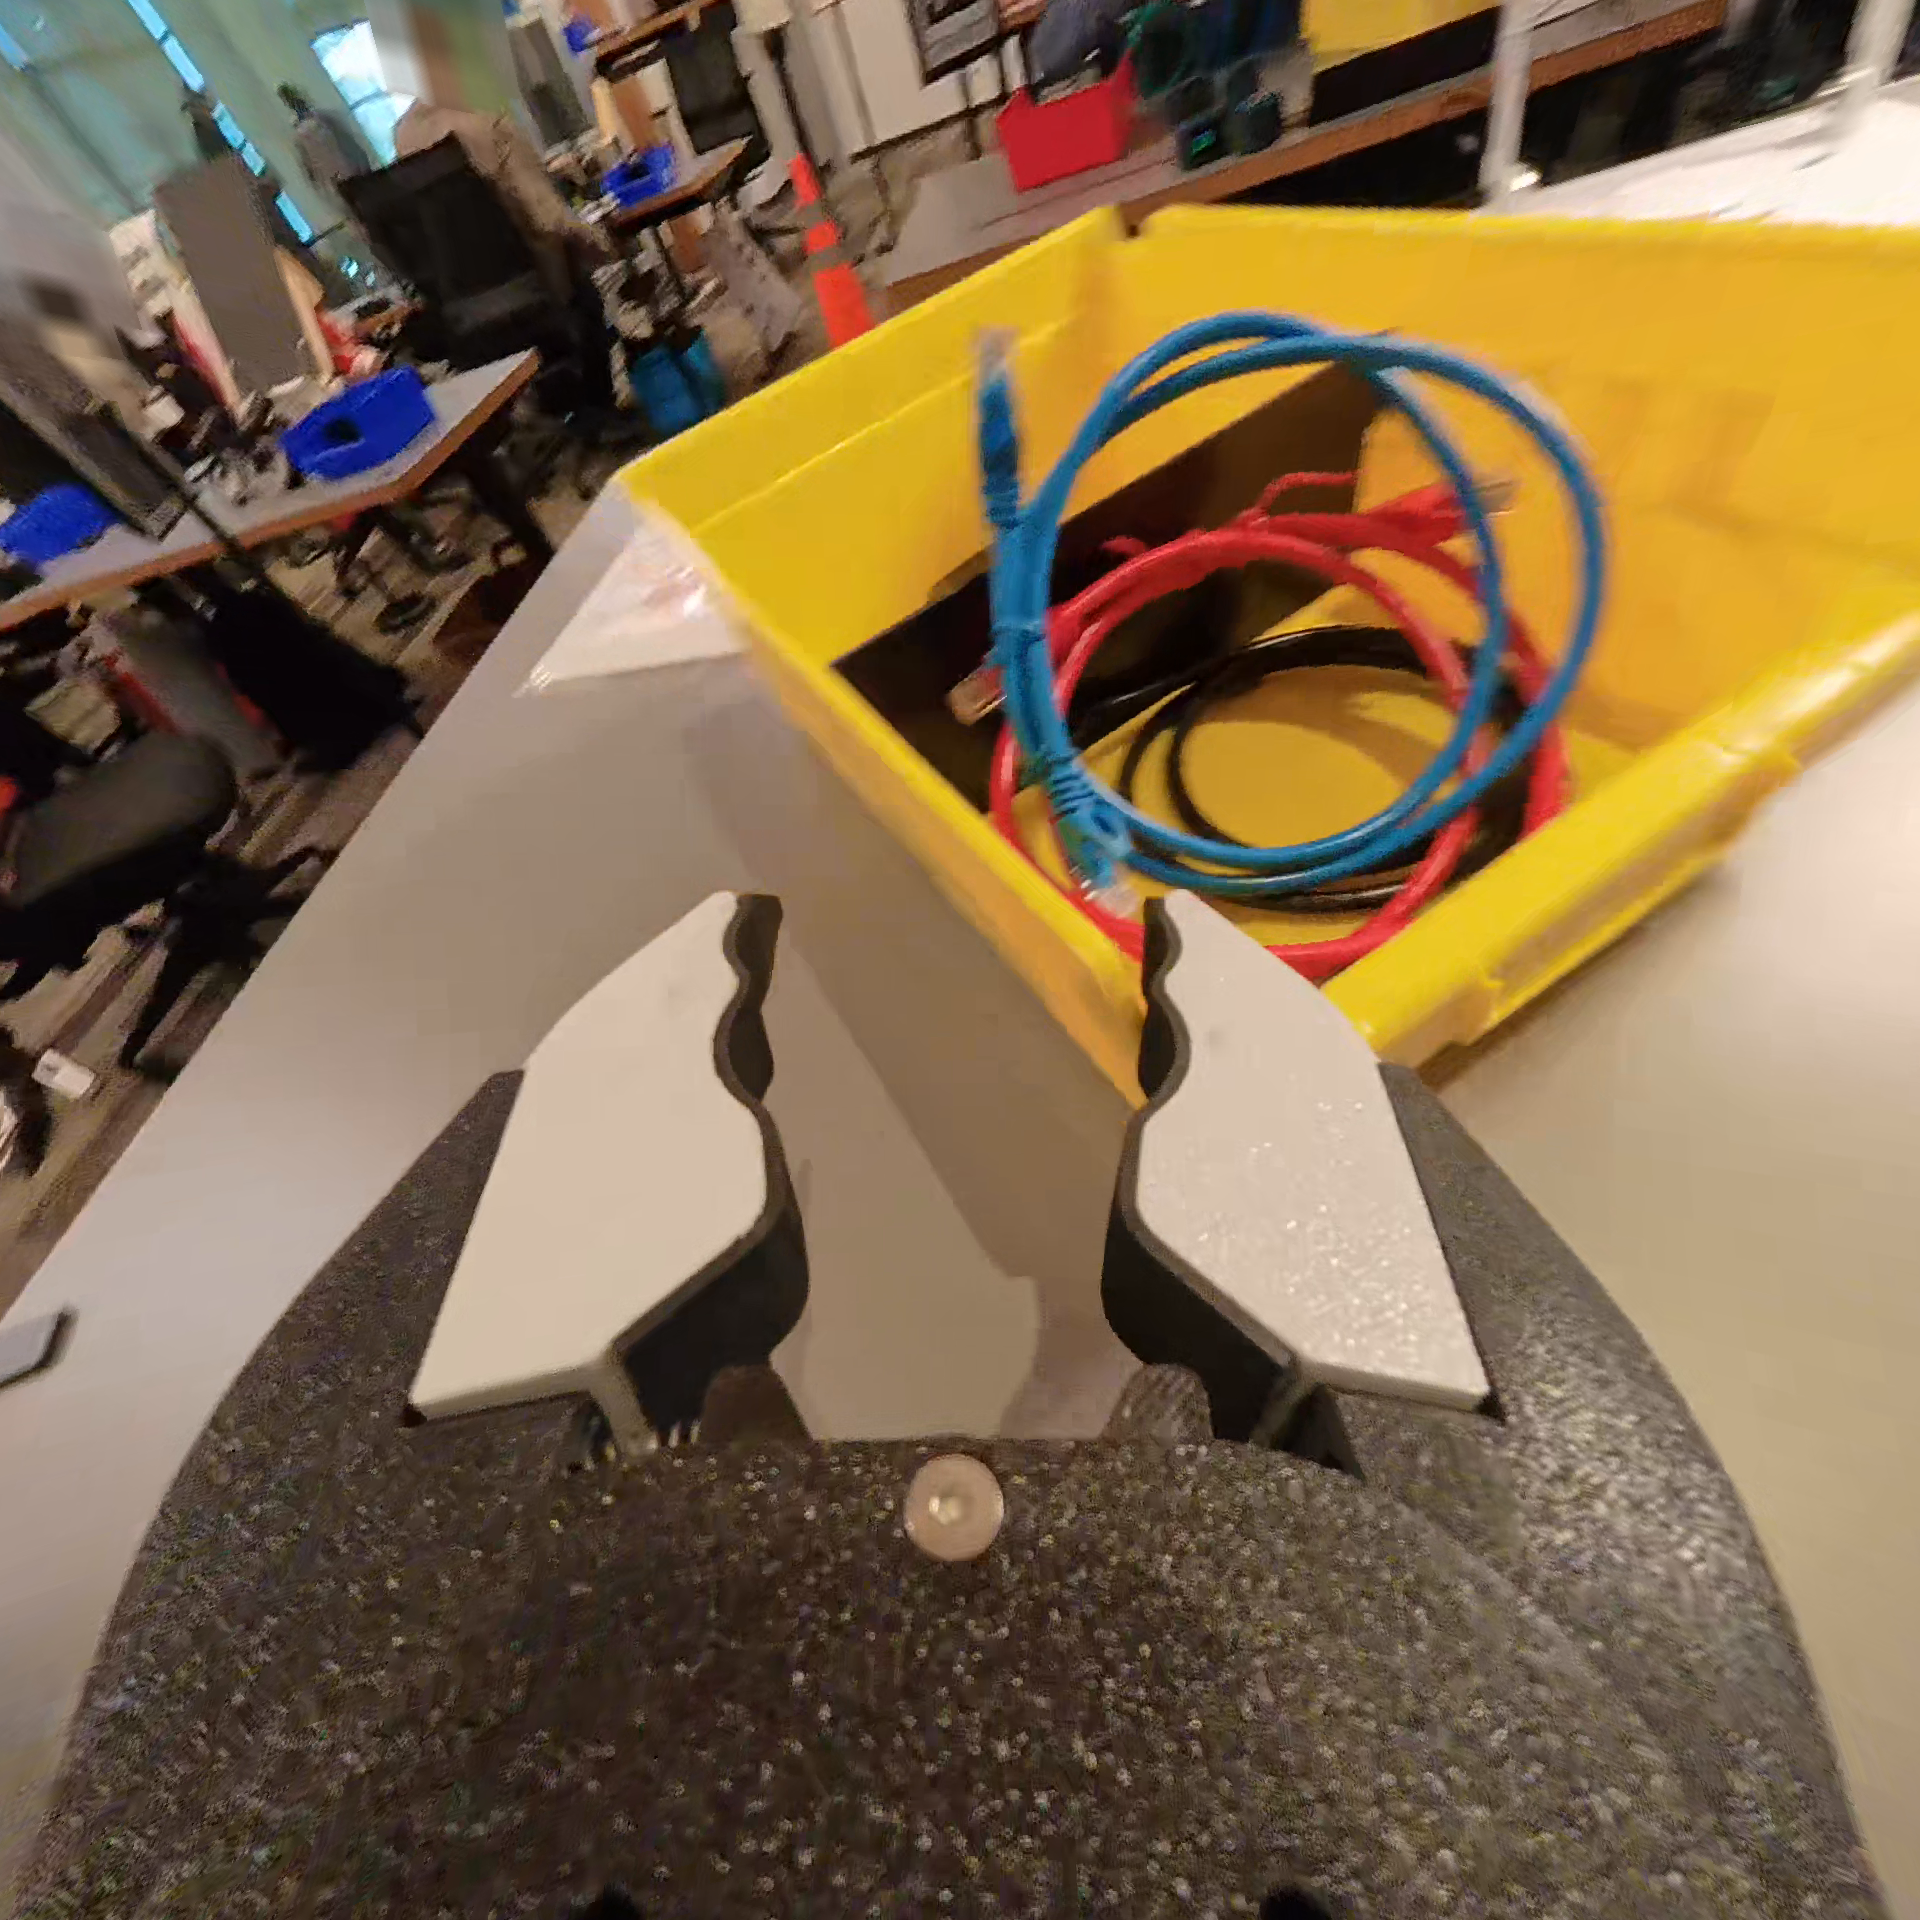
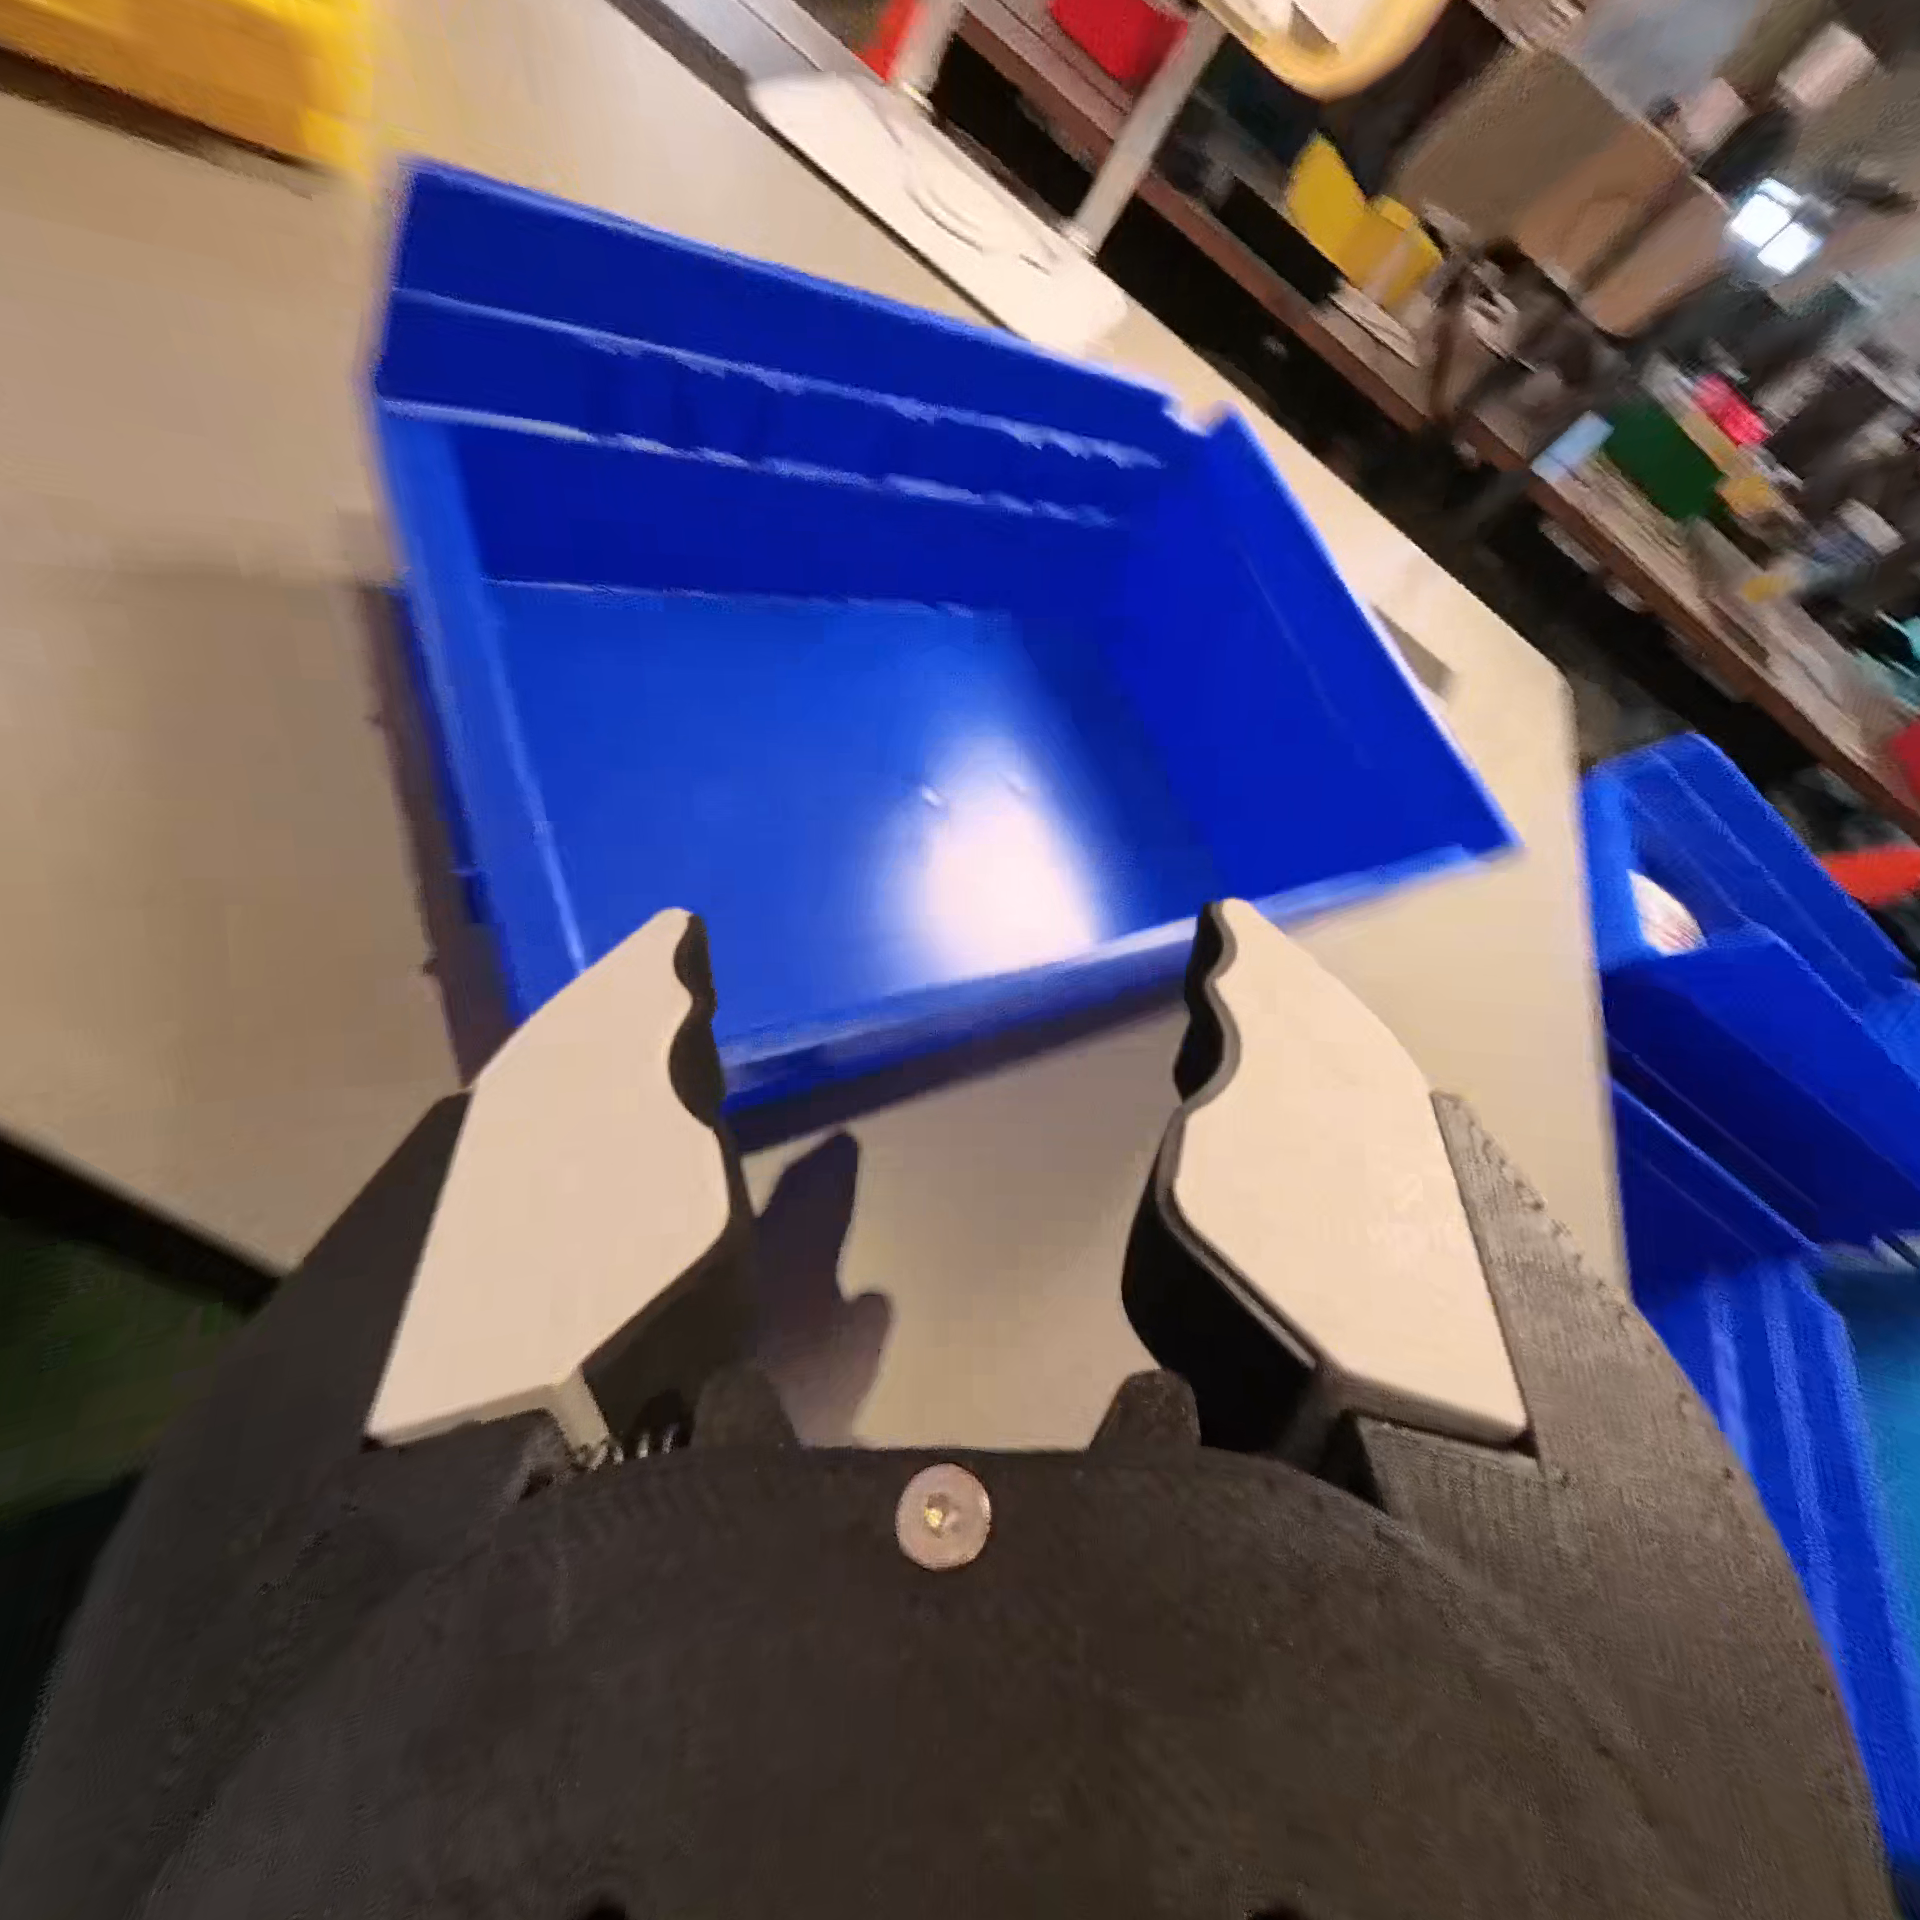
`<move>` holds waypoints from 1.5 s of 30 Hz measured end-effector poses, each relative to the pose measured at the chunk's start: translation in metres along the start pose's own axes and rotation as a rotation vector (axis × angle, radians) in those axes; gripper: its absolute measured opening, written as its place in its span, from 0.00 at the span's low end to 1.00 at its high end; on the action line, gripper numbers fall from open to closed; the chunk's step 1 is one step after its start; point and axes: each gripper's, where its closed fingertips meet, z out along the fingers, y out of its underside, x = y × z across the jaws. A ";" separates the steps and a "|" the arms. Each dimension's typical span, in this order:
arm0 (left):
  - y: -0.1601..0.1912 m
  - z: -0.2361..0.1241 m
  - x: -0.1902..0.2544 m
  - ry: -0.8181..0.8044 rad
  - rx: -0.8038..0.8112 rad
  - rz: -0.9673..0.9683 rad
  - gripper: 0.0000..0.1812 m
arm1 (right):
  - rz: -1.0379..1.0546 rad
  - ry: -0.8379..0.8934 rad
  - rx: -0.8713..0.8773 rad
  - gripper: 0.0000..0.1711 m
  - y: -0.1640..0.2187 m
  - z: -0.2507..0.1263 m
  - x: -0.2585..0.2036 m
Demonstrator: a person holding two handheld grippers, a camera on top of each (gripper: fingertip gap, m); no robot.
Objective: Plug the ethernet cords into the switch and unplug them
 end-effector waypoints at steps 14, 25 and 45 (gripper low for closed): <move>0.016 0.017 -0.029 0.179 -0.039 -0.142 0.38 | 0.162 0.266 -0.123 0.42 0.047 0.005 0.086; 0.030 0.012 -0.061 0.102 -0.055 -0.188 0.03 | 0.199 0.327 -0.146 0.10 0.088 0.014 0.134; -0.041 0.023 0.128 0.241 -0.002 0.130 0.29 | 0.192 -0.089 0.236 0.48 -0.053 0.046 -0.045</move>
